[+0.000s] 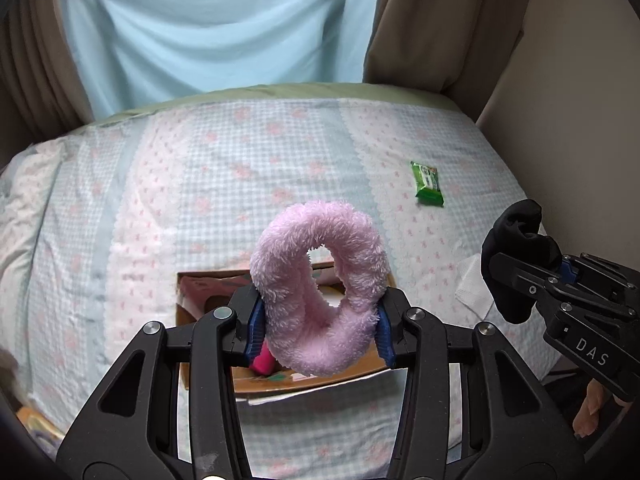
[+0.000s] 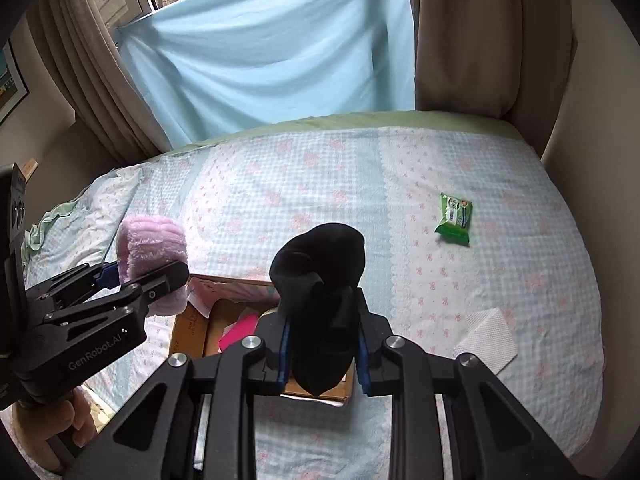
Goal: Organize soft objects
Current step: 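Carry the pink hair tie and black scrunchie into the box and release both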
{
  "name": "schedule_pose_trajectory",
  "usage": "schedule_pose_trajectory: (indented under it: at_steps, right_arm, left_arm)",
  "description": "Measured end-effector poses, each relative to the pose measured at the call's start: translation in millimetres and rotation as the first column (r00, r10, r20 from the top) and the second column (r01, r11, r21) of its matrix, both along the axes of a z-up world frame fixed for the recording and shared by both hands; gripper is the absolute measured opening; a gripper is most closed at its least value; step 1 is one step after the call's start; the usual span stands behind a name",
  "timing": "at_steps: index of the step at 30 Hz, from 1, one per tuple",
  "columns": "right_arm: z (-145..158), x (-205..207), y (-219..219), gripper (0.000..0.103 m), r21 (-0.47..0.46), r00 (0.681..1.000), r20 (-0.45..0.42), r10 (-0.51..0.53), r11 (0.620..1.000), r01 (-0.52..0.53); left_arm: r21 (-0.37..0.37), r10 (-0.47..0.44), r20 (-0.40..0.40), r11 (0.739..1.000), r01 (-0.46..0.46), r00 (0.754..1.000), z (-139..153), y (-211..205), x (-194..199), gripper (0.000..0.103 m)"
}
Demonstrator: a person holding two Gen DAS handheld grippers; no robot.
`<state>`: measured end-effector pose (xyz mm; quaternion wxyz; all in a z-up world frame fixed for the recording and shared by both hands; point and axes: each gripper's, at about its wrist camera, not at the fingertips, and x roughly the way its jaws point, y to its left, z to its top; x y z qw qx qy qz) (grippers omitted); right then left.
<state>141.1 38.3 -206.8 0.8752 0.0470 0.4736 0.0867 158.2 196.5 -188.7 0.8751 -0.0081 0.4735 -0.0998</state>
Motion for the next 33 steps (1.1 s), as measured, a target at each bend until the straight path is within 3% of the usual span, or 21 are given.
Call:
schedule_pose_trajectory:
  at_steps: [7, 11, 18, 20, 21, 22, 24, 25, 33]
  right_arm:
    - [-46, 21, 54, 0.023, -0.016, 0.983, -0.162, 0.085, 0.996, -0.088]
    - [-78, 35, 79, 0.023, -0.037, 0.949, -0.274, 0.154, 0.985, -0.171]
    - [-129, 56, 94, 0.024, -0.057, 0.885, -0.436, 0.162, 0.977, -0.207]
    - [-137, 60, 98, 0.023, -0.084, 0.875, -0.457, 0.159, 0.972, -0.22]
    - [-140, 62, 97, 0.024, -0.098, 0.876, -0.46, 0.147, 0.972, -0.214]
    - [-143, 65, 96, 0.027, -0.105, 0.875, -0.465, 0.134, 0.973, -0.205]
    - [-150, 68, 92, 0.063, -0.092, 0.867, -0.484, 0.121, 0.978, -0.188]
    - [-153, 68, 88, 0.099, -0.095, 0.865, -0.489, 0.109, 0.98, -0.177]
    - [-162, 63, 62, 0.103, -0.095, 0.854, -0.516, 0.068, 0.986, -0.136]
  left_arm:
    - [-0.036, 0.12, -0.13, 0.991, -0.125, 0.984, -62, 57, 17, 0.04]
    - [-0.077, 0.197, -0.228, 0.973, -0.22, 0.953, -104, 76, 25, 0.04]
    - [-0.095, 0.217, -0.341, 0.96, -0.263, 0.915, -153, 81, 45, 0.04]
    - [-0.068, 0.22, -0.36, 0.963, -0.26, 0.907, -159, 75, 51, 0.05]
    - [-0.042, 0.23, -0.359, 0.964, -0.262, 0.904, -161, 73, 54, 0.077]
    - [-0.023, 0.238, -0.362, 0.964, -0.264, 0.901, -163, 70, 57, 0.102]
    - [-0.022, 0.243, -0.363, 0.963, -0.269, 0.9, -165, 66, 59, 0.103]
    - [-0.029, 0.241, -0.367, 0.962, -0.27, 0.898, -167, 65, 60, 0.103]
    - [-0.062, 0.25, -0.402, 0.952, -0.299, 0.881, -173, 61, 52, 0.103]
